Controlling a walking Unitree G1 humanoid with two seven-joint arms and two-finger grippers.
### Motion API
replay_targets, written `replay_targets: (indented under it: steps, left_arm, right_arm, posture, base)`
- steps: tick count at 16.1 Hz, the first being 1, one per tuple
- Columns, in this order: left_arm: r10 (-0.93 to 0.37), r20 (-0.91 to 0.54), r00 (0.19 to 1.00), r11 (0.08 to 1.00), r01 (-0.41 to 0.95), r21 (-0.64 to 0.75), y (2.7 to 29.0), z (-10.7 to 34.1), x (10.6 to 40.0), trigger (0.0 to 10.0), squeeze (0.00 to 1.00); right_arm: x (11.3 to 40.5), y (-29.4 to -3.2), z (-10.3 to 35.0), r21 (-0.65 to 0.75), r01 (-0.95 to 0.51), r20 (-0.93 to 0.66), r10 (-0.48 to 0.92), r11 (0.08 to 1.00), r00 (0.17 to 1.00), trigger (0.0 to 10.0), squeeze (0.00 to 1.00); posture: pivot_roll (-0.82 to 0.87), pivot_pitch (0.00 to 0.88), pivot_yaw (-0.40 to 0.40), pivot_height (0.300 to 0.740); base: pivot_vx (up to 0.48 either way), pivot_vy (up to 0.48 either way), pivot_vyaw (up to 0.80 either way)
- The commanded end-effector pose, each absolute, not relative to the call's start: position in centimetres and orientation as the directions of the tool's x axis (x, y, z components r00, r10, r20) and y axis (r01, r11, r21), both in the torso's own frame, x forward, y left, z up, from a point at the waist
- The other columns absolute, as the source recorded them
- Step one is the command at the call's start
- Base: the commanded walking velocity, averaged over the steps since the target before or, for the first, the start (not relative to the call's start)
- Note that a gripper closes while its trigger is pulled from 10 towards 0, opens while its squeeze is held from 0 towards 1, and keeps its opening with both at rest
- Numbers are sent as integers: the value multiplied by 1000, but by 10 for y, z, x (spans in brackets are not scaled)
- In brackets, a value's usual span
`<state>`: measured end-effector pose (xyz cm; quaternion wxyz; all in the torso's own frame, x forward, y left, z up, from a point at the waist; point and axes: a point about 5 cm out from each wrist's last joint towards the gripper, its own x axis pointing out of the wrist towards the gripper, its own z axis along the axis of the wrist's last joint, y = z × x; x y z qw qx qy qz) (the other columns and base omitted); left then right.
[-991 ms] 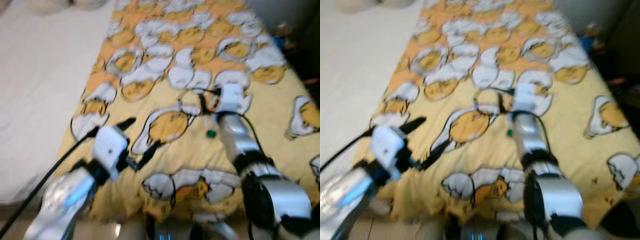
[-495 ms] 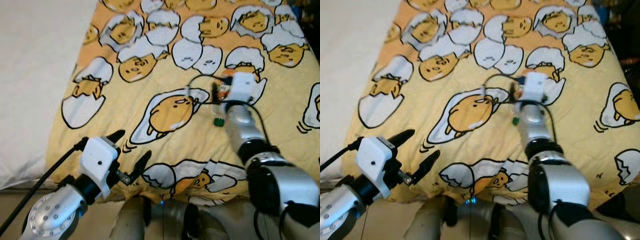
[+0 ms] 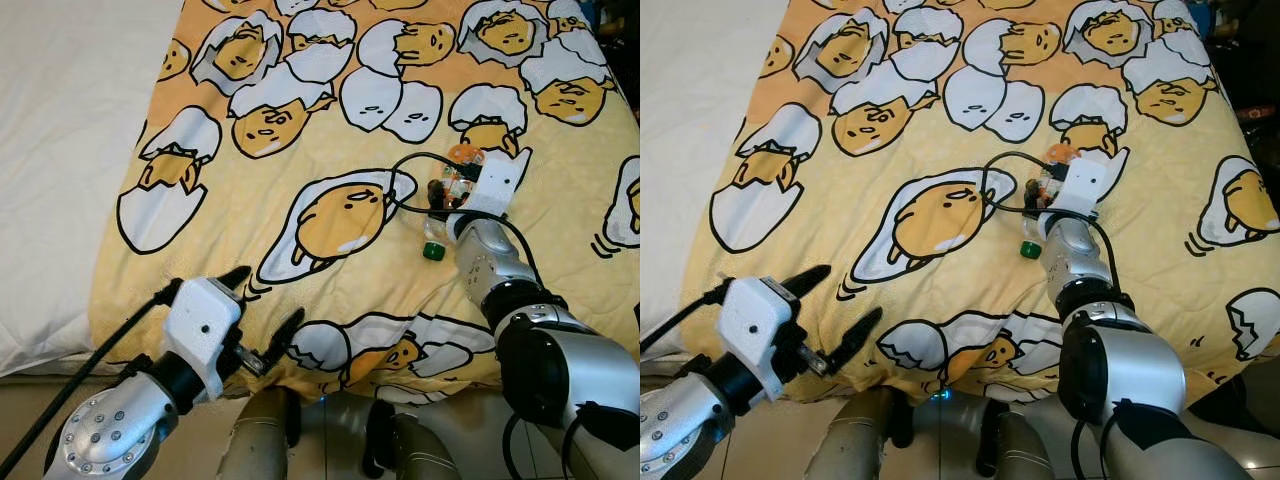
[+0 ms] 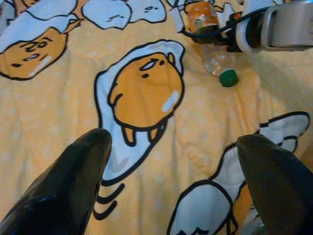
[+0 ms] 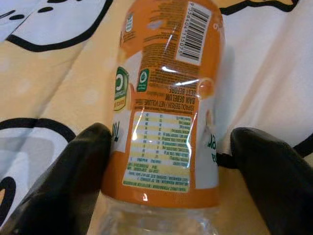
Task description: Clean up the room
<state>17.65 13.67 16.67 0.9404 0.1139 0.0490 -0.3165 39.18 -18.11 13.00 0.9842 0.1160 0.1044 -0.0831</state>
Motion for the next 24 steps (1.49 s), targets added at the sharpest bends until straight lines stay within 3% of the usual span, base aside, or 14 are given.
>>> replay_targets:
  steps: [1, 3, 5, 7, 8, 9, 10, 12, 14, 16, 17, 18, 20, 24]
  left_arm:
    - [-677, -160, 718, 692, 696, 194, 124, 171, 165, 10000, 0]
    - [-738, -147, 659, 638, 752, 165, 110, 170, 161, 10000, 0]
    - [-741, -160, 652, 631, 758, 165, 108, 164, 164, 10000, 0]
    - [-757, -164, 633, 615, 774, 152, 104, 155, 177, 10000, 0]
    - [-774, -158, 614, 604, 790, 107, 98, 144, 193, 10000, 0]
    - [-779, -157, 607, 602, 794, 83, 96, 139, 200, 10000, 0]
    - [-781, -150, 606, 604, 794, 63, 95, 136, 204, 10000, 0]
    - [-723, -131, 679, 689, 723, -50, 103, 122, 231, 10000, 0]
    - [-624, -106, 774, 781, 613, -119, 112, 110, 279, 10000, 0]
    - [-617, -87, 782, 786, 609, -106, 108, 112, 290, 10000, 0]
    - [-575, -44, 817, 817, 569, -96, 104, 116, 297, 10000, 0]
    - [-524, -12, 852, 844, 517, -143, 105, 117, 300, 10000, 0]
    - [-479, 1, 878, 857, 468, -216, 109, 108, 303, 10000, 0]
    - [-490, -35, 871, 862, 478, -170, 98, 87, 298, 10000, 0]
  right_arm:
    - [384, -183, 112, 199, 201, -302, -135, 959, 944, 0, 0]
    - [386, -187, 116, 202, 203, -293, -139, 958, 946, 0, 0]
    - [386, -191, 118, 240, 207, -286, -135, 948, 949, 0, 0]
    - [388, -192, 122, 234, 196, -274, -129, 952, 953, 0, 0]
    - [392, -195, 135, 211, 190, -210, -145, 959, 967, 0, 0]
    - [394, -197, 140, 200, 186, -183, -150, 962, 972, 0, 0]
    - [395, -198, 145, 176, 179, -154, -152, 968, 976, 0, 0]
    - [392, -214, 148, 125, 205, -100, -193, 971, 976, 0, 0]
    - [362, -249, 122, 93, 332, -26, -331, 939, 943, 0, 0]
    - [335, -257, 99, 5, 429, 1, -429, 903, 903, 0, 0]
    - [290, -257, 65, -150, 522, 7, -527, 840, 850, 0, 0]
    - [258, -244, 39, -221, 477, -38, -496, 851, 867, 0, 0]
    - [234, -231, 32, -255, 381, -17, -398, 889, 917, 0, 0]
    - [240, -218, 44, -228, 341, 6, -349, 912, 937, 0, 0]
  posture:
    - [447, 344, -3, 740]
    - [429, 317, -12, 740]
    - [420, 303, -13, 740]
    - [367, 230, -10, 740]
    - [301, 119, -15, 740]
    - [288, 99, -15, 740]
    - [288, 99, -15, 740]
    - [189, 0, 0, 740]
    - [118, 0, 14, 740]
    - [88, 0, 17, 740]
    - [73, 0, 7, 740]
    - [75, 0, -23, 740]
    - [47, 0, -24, 740]
    - [26, 0, 3, 740]
  base:
    - [0, 0, 0]
    - [0, 0, 0]
    - [0, 0, 0]
    - [0, 0, 0]
    - [0, 0, 0]
    - [0, 0, 0]
    - [0, 0, 0]
    - [0, 0, 0]
    - [0, 0, 0]
    - [0, 0, 0]
    - [0, 0, 0]
    - [0, 0, 0]
    - [0, -219, 0]
    - [0, -465, -416]
